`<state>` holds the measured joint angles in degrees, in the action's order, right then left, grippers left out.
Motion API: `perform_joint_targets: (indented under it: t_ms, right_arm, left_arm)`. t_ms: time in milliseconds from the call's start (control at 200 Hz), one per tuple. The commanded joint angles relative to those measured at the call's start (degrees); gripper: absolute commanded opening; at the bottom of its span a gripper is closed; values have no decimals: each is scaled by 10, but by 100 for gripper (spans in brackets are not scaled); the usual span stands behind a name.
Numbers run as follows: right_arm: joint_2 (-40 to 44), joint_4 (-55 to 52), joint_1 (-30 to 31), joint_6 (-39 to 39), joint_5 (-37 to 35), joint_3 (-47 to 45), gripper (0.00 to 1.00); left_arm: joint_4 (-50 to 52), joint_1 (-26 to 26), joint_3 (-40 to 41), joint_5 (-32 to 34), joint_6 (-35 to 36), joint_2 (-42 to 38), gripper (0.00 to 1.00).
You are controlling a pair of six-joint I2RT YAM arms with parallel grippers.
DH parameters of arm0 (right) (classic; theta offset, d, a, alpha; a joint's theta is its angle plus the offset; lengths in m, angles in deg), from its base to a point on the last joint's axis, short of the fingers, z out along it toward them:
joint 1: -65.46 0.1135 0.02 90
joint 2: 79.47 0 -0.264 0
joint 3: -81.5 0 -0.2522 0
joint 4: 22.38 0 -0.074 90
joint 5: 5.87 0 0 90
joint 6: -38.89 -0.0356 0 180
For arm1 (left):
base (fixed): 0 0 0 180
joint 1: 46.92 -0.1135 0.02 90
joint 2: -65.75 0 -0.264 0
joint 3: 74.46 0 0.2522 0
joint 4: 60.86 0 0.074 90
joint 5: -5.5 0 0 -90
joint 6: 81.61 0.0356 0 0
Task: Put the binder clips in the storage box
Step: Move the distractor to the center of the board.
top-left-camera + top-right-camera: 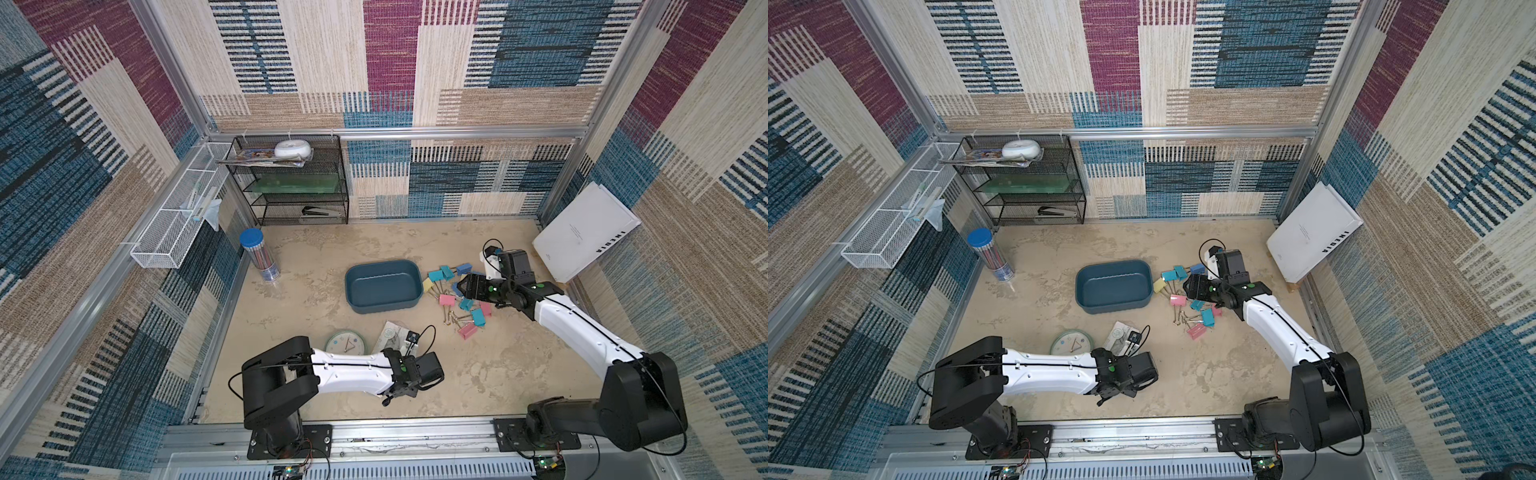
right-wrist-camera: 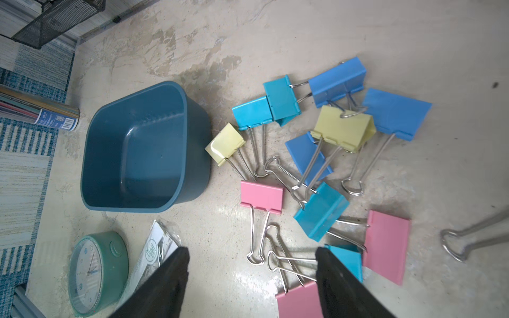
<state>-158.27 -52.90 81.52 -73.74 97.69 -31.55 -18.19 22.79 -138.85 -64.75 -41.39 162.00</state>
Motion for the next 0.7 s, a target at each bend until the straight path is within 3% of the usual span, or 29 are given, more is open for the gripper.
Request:
perform_joint_targets:
  t_ms: [0,205,376,546,696]
  right_arm:
    - [-33,24,22,-3,-6,22,77]
    - [-96,35,57,0,-4,60,78]
    - [-139,49,67,0,3,78,79]
    - [-172,52,84,1,10,107,80]
    - [-182,50,100,3,9,120,80]
  left_arm:
    - [72,-30,45,7,-42,-12,46]
    - [64,-159,152,0,-66,-133,47]
    - [72,-266,188,8,-34,-224,52]
    - [50,-379,191,-18,22,-222,55]
    - [22,-432,166,-32,47,-189,58]
